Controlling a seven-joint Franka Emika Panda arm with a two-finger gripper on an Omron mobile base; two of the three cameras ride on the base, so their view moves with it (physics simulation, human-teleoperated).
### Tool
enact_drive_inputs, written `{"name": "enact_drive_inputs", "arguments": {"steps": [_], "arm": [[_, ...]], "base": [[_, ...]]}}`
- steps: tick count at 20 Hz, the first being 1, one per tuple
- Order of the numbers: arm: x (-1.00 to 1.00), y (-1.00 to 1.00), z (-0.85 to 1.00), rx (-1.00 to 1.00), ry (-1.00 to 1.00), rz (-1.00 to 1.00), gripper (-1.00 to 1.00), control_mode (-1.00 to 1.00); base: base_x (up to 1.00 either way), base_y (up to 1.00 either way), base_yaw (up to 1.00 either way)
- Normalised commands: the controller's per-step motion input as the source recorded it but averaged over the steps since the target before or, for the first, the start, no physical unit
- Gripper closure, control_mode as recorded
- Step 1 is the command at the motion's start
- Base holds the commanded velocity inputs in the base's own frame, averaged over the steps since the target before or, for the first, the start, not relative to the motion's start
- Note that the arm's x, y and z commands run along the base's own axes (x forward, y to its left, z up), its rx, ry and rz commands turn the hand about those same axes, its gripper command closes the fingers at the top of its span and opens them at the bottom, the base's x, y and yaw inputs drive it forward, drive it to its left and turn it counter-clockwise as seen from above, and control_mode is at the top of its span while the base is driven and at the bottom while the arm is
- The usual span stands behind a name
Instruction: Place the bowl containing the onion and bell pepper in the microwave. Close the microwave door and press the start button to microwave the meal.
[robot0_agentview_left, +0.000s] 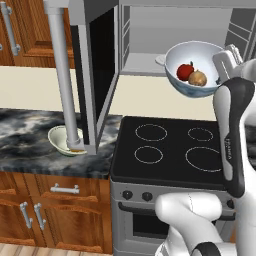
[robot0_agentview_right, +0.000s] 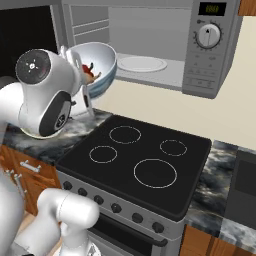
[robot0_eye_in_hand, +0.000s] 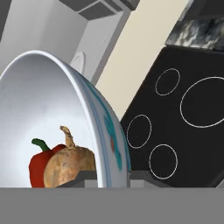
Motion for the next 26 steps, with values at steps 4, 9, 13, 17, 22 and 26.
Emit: {"name": "enact_drive_inputs", "arguments": {"steps": [4, 9, 13, 17, 22, 26], "arm": [[0.50, -0.22, 0.17, 0.05, 0.02, 0.00, 1.00, -1.00], [0.45, -0.09, 0.05, 0.00, 0.02, -0.01, 1.00, -1.00], [0.45, -0.09, 0.00, 0.00, 0.01, -0.07, 1.00, -1.00], [0.44, -0.25, 0.00, 0.00, 0.00, -0.11, 1.00, -1.00], [0.38, -0.23, 0.00, 0.00, 0.00, -0.08, 1.00, -1.00], [0.38, 0.00, 0.00, 0.06, 0.01, -0.01, 1.00, -1.00]], "base": [[0.00, 0.00, 0.00], [0.00, 0.00, 0.00], [0.00, 0.00, 0.00], [0.00, 0.00, 0.00], [0.00, 0.00, 0.00], [0.00, 0.00, 0.00]]}}
